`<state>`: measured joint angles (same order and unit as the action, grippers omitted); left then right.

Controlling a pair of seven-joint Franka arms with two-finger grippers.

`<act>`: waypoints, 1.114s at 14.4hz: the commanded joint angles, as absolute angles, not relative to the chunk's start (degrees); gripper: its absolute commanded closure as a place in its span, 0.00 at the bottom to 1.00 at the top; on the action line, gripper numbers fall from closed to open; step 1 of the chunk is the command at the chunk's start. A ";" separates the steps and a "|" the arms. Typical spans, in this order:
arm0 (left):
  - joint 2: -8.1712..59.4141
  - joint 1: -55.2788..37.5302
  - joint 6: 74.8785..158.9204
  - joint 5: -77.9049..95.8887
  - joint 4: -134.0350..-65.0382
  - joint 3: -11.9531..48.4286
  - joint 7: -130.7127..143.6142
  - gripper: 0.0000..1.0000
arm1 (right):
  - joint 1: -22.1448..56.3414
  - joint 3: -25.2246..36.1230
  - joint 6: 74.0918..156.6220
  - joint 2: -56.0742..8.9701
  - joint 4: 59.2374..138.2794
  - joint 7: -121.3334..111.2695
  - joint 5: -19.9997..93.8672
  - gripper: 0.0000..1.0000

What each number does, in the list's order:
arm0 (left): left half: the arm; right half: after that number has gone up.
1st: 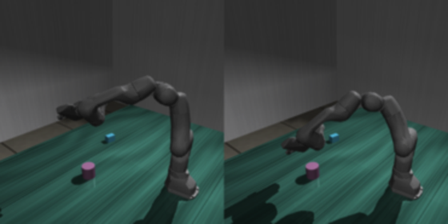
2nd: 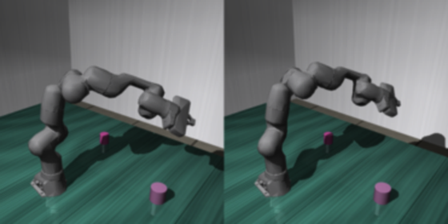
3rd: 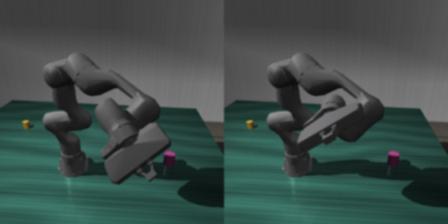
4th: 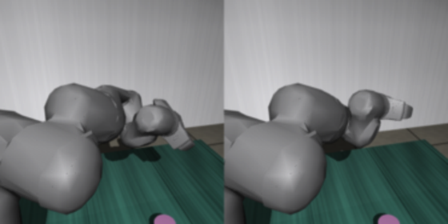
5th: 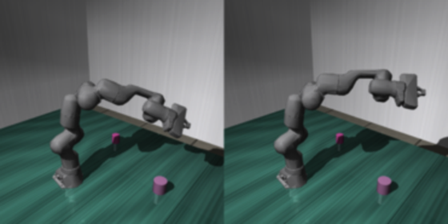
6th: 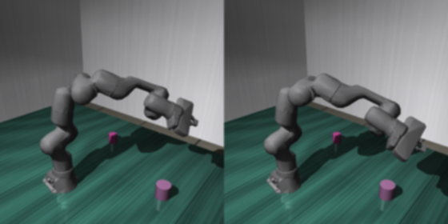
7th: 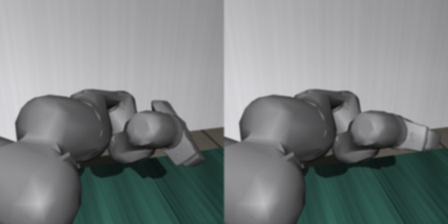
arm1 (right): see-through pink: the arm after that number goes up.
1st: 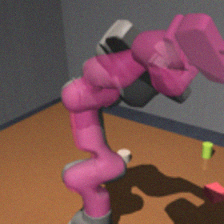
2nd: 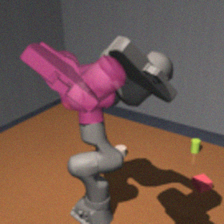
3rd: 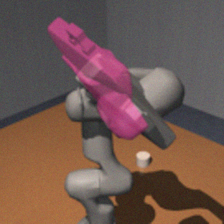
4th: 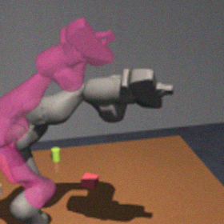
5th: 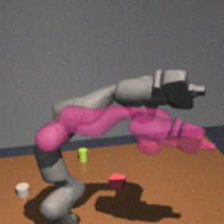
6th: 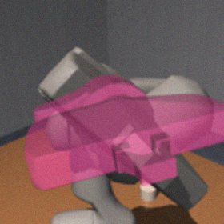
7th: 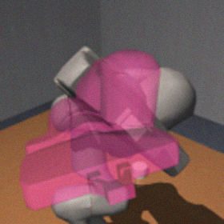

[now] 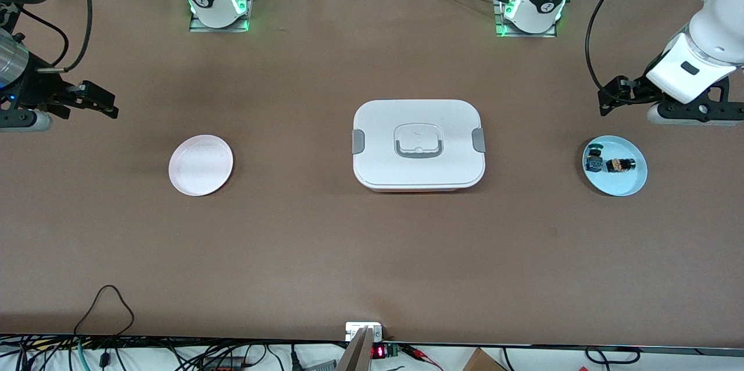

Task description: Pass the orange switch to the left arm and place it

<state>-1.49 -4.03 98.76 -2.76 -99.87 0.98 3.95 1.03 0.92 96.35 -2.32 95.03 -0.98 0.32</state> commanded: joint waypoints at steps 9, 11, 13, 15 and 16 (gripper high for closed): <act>-1.58 -4.05 98.17 -2.02 -99.93 0.26 2.64 0.00 | 0.18 -0.18 92.64 -1.76 93.78 -3.69 -0.09 0.00; -1.58 -3.96 98.17 -2.11 -99.93 0.26 2.46 0.00 | 0.26 -0.26 92.64 -1.76 93.78 -3.69 0.00 0.00; -1.50 -3.96 98.35 -2.02 -99.93 0.26 2.46 0.00 | 0.18 -0.09 92.64 -1.67 93.78 -3.52 0.17 0.00; -1.32 -3.96 98.53 -2.11 -99.93 0.26 2.37 0.00 | -0.09 -0.09 92.64 -1.76 93.60 -3.43 0.26 0.00; -1.23 -3.87 98.09 -2.11 -99.93 0.26 2.29 0.00 | -0.09 -0.17 92.64 -1.76 93.60 -3.51 0.26 0.00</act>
<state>-1.40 -3.97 98.68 -2.76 -100.05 0.65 3.94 0.85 0.54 93.69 -2.17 94.31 -2.85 0.32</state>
